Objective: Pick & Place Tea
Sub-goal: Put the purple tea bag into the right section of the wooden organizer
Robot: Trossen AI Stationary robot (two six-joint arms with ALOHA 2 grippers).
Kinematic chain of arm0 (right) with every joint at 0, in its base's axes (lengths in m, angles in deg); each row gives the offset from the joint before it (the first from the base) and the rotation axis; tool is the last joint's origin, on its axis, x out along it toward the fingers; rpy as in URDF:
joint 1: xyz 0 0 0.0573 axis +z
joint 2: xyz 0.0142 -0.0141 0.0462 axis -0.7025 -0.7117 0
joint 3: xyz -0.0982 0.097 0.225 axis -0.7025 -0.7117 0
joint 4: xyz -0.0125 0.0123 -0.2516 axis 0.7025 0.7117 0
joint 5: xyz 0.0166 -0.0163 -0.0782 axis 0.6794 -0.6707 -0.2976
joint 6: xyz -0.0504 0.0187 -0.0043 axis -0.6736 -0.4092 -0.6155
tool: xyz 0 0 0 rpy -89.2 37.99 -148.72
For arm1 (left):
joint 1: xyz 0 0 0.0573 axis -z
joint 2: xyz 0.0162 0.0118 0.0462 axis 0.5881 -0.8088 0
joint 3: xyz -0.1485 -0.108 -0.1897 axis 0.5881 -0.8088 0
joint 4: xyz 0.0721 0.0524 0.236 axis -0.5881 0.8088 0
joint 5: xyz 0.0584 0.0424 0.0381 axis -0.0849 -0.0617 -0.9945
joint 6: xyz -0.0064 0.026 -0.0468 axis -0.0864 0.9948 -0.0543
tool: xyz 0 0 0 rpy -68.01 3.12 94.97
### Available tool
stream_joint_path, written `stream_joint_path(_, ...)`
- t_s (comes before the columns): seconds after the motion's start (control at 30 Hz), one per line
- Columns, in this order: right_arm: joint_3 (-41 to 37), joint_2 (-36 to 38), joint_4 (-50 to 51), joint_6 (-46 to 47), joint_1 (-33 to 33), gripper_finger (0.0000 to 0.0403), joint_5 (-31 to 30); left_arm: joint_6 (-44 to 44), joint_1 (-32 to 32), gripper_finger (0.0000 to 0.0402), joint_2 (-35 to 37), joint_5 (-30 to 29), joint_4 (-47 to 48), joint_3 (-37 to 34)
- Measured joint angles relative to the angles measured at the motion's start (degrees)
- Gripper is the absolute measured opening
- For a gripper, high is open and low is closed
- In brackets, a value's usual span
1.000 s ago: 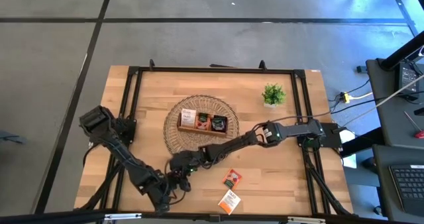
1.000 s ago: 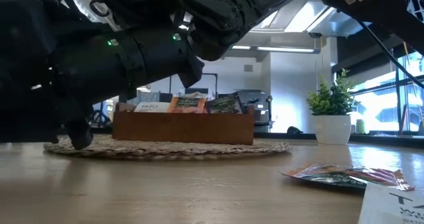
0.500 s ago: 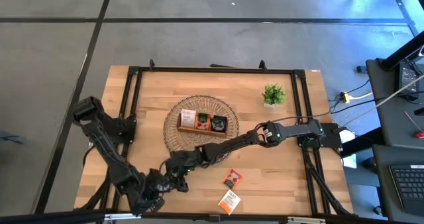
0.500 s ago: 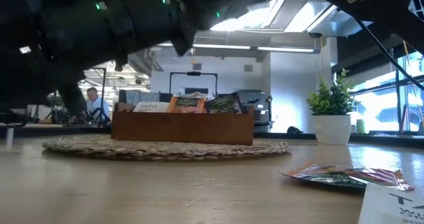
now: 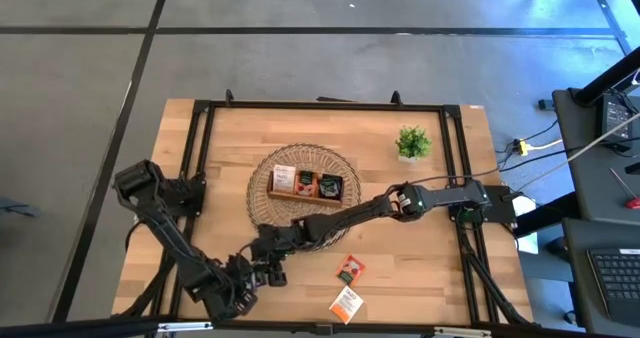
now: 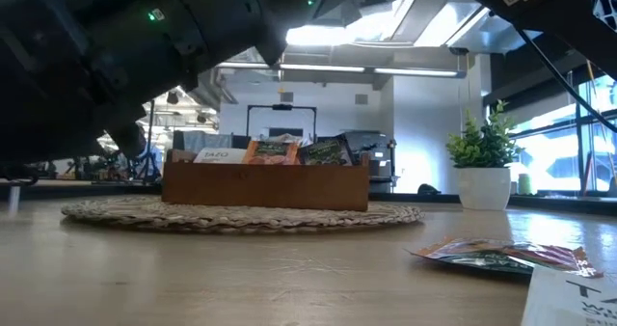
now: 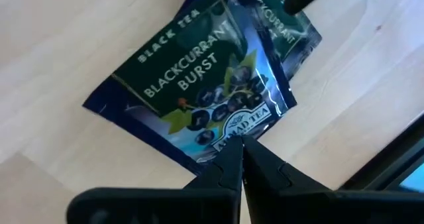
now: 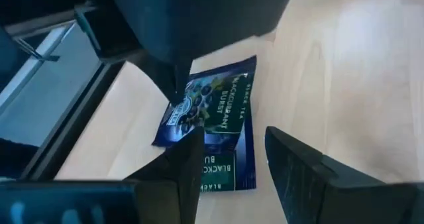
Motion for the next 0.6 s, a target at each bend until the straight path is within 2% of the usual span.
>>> stream_joint_path(0.13, 0.0, 0.0, 0.94, -0.56, -0.37, 0.0161, 0.12, 5.62, -0.64, 0.0002, 0.14, 0.53, 1.43, 0.0)
stream_joint_path(0.4, 0.0, -0.22, 0.84, 5.02, -1.3, 0.0161, 4.22, 17.39, -3.29, 0.0002, 0.15, 2.33, 3.52, -0.04)
stream_joint_path(0.6, -0.67, -0.35, 0.97, 8.22, -1.37, 0.0161, 6.64, 22.13, -4.99, 0.0002, 0.15, 1.65, 4.61, -0.08)
